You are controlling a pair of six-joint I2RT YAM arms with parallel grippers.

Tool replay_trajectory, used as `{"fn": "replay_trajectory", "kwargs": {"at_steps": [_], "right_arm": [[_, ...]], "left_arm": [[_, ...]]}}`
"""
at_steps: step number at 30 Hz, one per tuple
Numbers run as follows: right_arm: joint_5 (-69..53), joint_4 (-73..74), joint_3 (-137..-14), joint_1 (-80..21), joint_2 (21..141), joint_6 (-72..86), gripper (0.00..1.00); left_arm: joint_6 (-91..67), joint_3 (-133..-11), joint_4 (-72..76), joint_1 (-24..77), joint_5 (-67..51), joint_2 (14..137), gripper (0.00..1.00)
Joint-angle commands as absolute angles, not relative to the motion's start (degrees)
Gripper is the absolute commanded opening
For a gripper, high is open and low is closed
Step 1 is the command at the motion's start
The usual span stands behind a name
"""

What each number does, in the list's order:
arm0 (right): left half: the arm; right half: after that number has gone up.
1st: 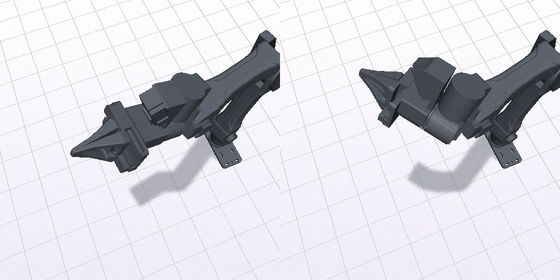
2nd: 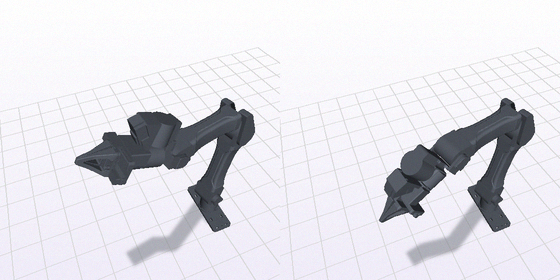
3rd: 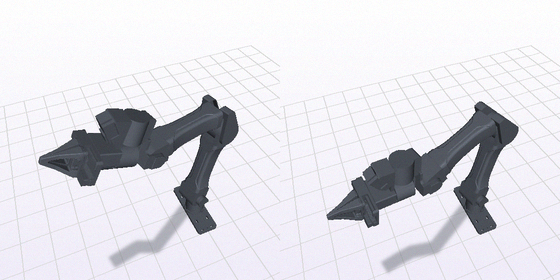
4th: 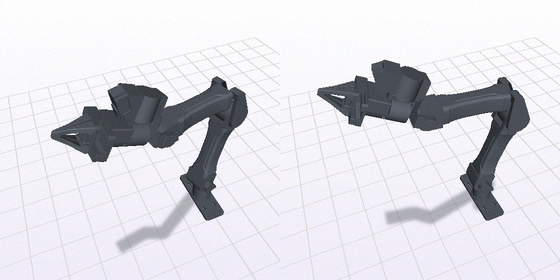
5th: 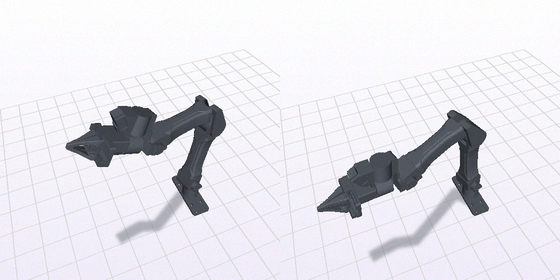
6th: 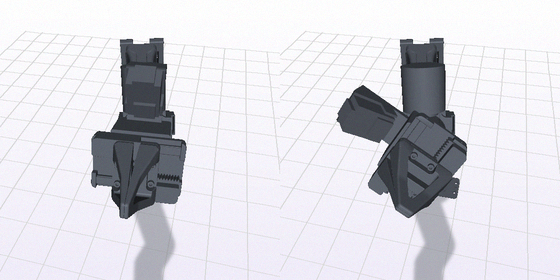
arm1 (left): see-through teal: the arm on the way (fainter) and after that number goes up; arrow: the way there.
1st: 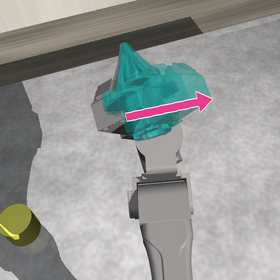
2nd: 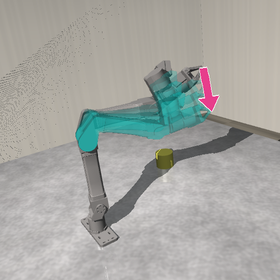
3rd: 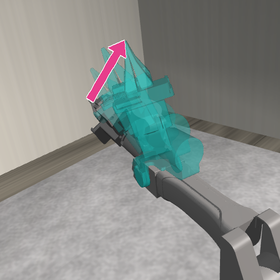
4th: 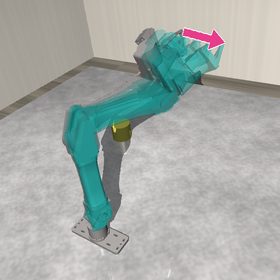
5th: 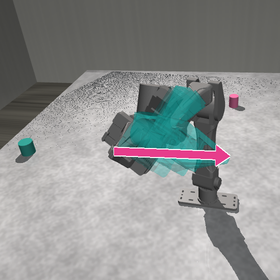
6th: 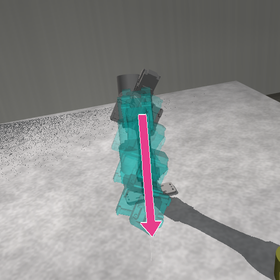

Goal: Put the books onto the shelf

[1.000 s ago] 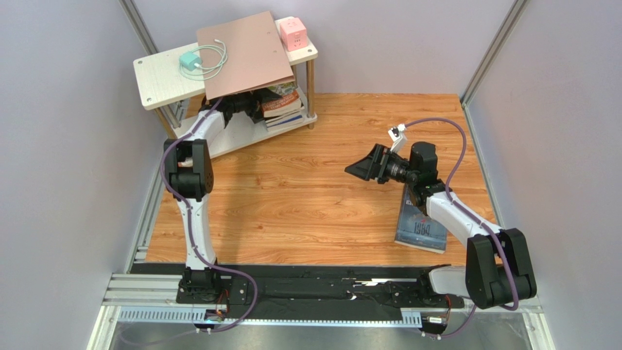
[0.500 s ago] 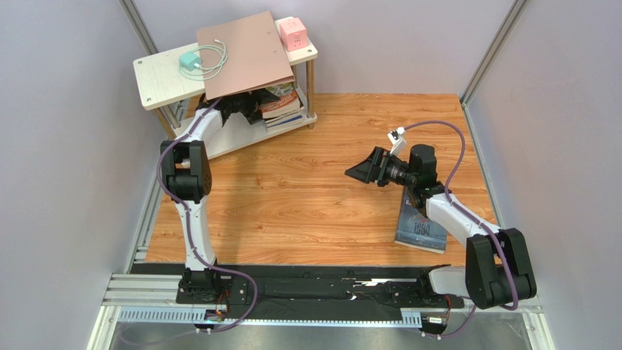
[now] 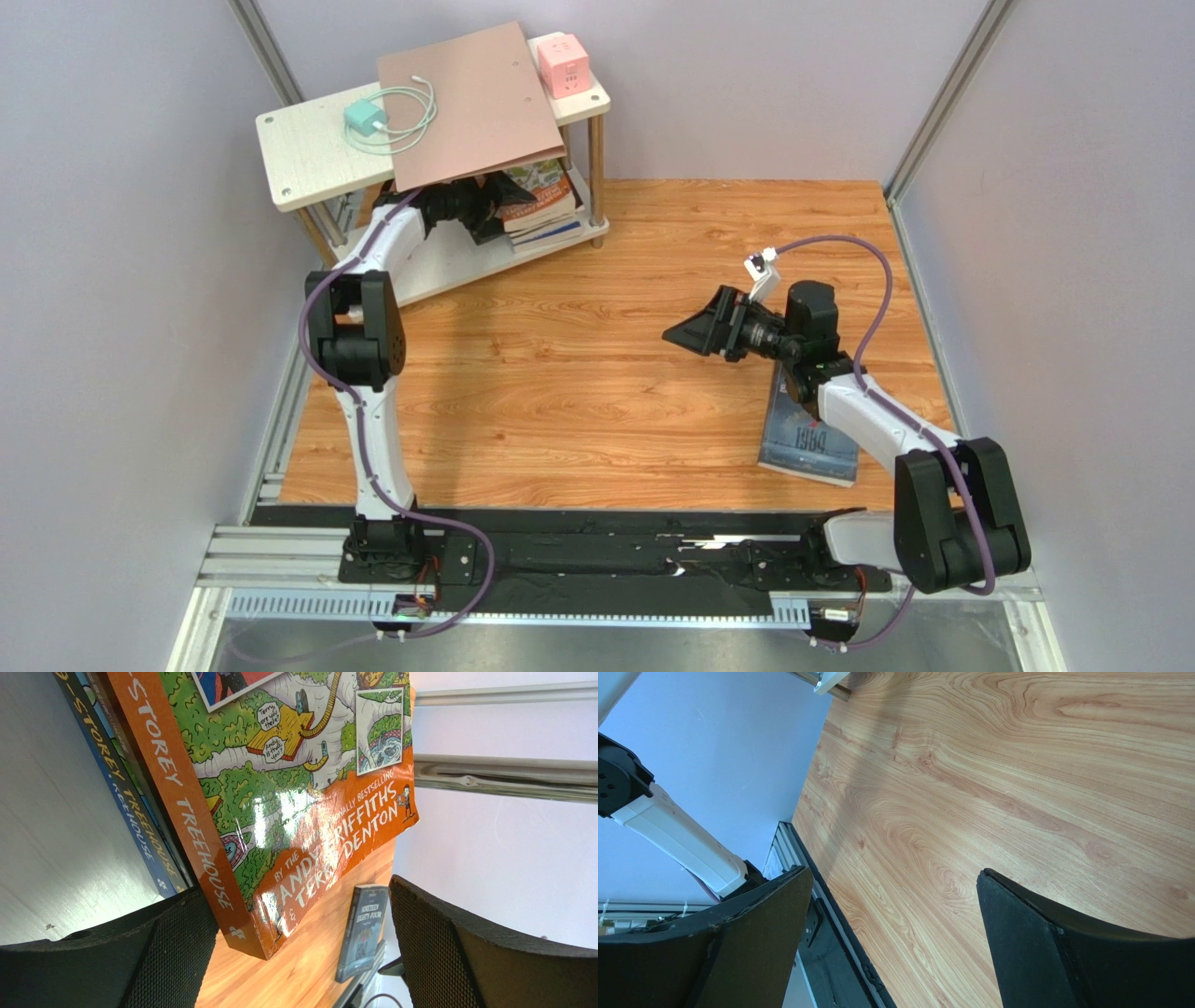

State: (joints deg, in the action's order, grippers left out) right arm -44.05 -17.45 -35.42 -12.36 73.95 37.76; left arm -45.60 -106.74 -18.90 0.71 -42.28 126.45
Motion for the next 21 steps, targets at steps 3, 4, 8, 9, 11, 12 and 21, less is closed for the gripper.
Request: {"fn": "replay_trajectory", "kwargs": {"at_steps": [3,4,8,9,11,12,21], "right_arm": [[-44.9,-21.0,-35.2,-12.7,73.4,38.2,0.94],[-45.0,-20.9,-35.1,-12.7,73.2,38.2,0.93],[-45.1,-20.7,-34.6,-12.7,72.8,38.1,0.93],[-45.0,-20.7,-34.5,-12.6,72.7,38.1,0.93],[-45.0,-20.7,-34.4,-12.7,72.6,38.1,0.93],[-44.9,-20.9,-34.4,-12.7,72.7,38.1,0.94],[-45.3,-22.7,-33.8,-12.6,73.6,39.2,0.93]], "left_arm": [[-36.5,-98.9,-34.0,0.4,-27.2,123.9,0.97],[-36.8,-97.3,-32.4,0.4,-27.7,123.3,0.97],[-37.1,-93.7,-32.5,0.4,-21.9,121.8,0.97],[-36.9,-93.3,-33.0,0.4,-20.6,120.8,0.96],[-35.9,-92.2,-33.1,0.4,-17.9,119.8,0.96],[-35.4,-92.4,-33.7,0.4,-17.0,119.4,0.96],[-36.5,-86.5,-21.3,-1.0,-33.5,119.2,0.96]]}}
